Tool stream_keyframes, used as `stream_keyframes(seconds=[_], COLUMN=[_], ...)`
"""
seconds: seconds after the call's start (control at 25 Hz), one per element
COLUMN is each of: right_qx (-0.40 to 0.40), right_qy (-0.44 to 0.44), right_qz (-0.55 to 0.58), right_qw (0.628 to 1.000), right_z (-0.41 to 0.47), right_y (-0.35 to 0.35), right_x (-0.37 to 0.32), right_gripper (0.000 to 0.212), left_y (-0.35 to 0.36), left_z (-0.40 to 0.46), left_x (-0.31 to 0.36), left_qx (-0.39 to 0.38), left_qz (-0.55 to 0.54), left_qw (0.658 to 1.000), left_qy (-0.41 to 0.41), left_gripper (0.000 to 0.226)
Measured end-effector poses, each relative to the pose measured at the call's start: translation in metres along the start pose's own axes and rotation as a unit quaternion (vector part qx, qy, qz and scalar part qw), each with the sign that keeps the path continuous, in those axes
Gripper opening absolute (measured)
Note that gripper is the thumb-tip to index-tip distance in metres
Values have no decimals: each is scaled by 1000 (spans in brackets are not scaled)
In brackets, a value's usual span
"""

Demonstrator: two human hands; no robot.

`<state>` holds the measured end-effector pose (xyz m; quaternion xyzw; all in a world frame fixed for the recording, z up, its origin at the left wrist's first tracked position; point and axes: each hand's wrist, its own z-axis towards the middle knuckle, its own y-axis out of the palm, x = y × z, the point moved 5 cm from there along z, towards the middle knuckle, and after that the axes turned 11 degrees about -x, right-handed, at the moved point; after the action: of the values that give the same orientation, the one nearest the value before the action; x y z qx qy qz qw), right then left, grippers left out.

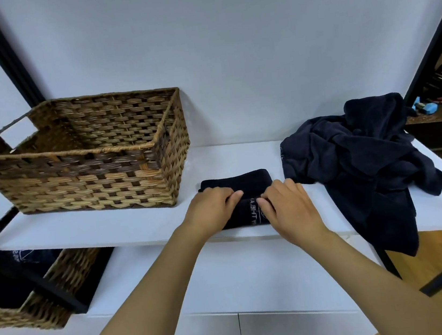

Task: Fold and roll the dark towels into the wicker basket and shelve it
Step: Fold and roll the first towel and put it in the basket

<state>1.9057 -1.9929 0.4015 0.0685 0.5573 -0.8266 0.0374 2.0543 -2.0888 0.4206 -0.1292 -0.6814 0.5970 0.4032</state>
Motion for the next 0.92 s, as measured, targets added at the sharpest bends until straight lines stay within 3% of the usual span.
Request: stream_keyframes(seconds=[0.08, 0.2, 0.32, 0.4, 0.52, 0.6, 0.68, 0.76, 0.84, 0.92], right_qx=[-48, -159, -221, -193, -21, 5, 1, -47, -147, -226], right_qy=[47, 112, 151, 131, 18, 8, 36, 94, 148, 181], right_qz=[22, 102, 164, 90, -81, -57, -20, 20, 100, 142], right_qw=[997, 976, 949, 968, 996, 998, 999, 994, 973, 947], right_z=[9, 34, 48, 47, 30, 21, 23, 39, 60, 75], right_y=[-5, -5, -1, -1, 1, 8, 6, 0, -1, 5], right_x=[2, 8, 18, 14, -4, -3, 0, 5, 13, 22], right_gripper=[41, 50, 52, 45, 40, 41, 43, 48, 54, 53], left_y=[-1, 11, 32, 24, 1, -8, -11, -10, 7, 18], left_z=[3, -10, -31, -19, 2, 14, 20, 23, 15, 4], left_x=[0, 13, 13, 8, 2, -3, -5, 0, 10, 16], left_qx=[-16, 124, 168, 123, -9, -98, -119, -44, 70, 128], left_qz=[-15, 143, 199, 182, 50, -45, -48, 76, 216, 237], left_qw=[999, 981, 962, 973, 998, 994, 991, 996, 974, 963], left_qy=[-33, 30, 88, 73, 24, -12, -29, -28, 4, 14], left_gripper=[45, 36, 52, 64, 52, 47, 51, 53, 50, 44])
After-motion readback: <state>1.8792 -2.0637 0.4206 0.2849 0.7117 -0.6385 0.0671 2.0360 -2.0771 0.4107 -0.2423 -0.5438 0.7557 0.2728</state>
